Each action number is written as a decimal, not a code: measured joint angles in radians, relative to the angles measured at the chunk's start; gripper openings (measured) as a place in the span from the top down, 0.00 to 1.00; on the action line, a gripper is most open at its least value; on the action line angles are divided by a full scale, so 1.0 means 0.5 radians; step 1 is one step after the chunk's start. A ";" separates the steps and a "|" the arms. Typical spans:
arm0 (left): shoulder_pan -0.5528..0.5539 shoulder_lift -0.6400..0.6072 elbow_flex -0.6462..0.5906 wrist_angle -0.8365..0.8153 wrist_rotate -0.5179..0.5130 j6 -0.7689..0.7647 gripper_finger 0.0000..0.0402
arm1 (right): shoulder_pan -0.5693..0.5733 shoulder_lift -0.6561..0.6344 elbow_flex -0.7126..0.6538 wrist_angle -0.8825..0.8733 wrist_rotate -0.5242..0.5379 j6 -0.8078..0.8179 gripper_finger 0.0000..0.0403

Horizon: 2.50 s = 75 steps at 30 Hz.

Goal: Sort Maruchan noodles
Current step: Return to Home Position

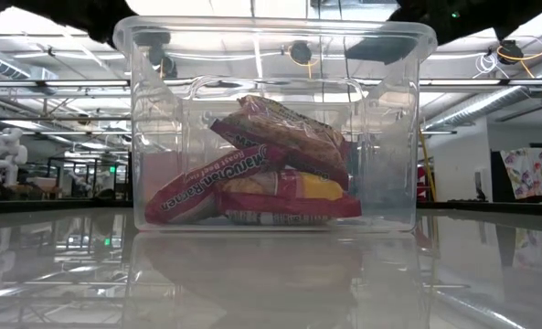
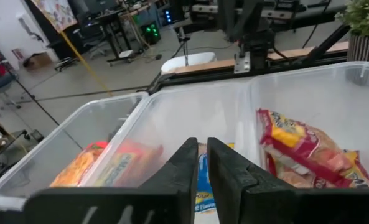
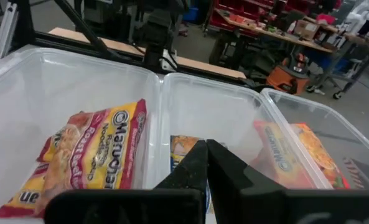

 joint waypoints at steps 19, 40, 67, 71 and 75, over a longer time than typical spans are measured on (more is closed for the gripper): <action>0.162 -0.167 -0.099 -0.162 0.083 -0.104 0.99 | -0.001 -0.458 -0.309 -0.002 0.001 -0.057 1.00; 0.109 -0.311 -0.603 0.217 0.289 -0.224 0.98 | -0.002 -0.539 -0.469 0.047 0.049 -0.131 1.00; 0.175 -0.855 -0.973 0.316 0.375 -0.149 0.98 | -0.002 -0.839 -0.849 0.264 0.046 -0.118 1.00; 0.195 -0.858 -0.973 0.312 0.377 -0.159 0.98 | -0.002 -0.864 -0.880 0.263 0.044 -0.106 1.00; 0.194 -0.858 -0.973 0.293 0.380 -0.164 0.98 | -0.002 -0.879 -0.899 0.263 -0.024 -0.061 1.00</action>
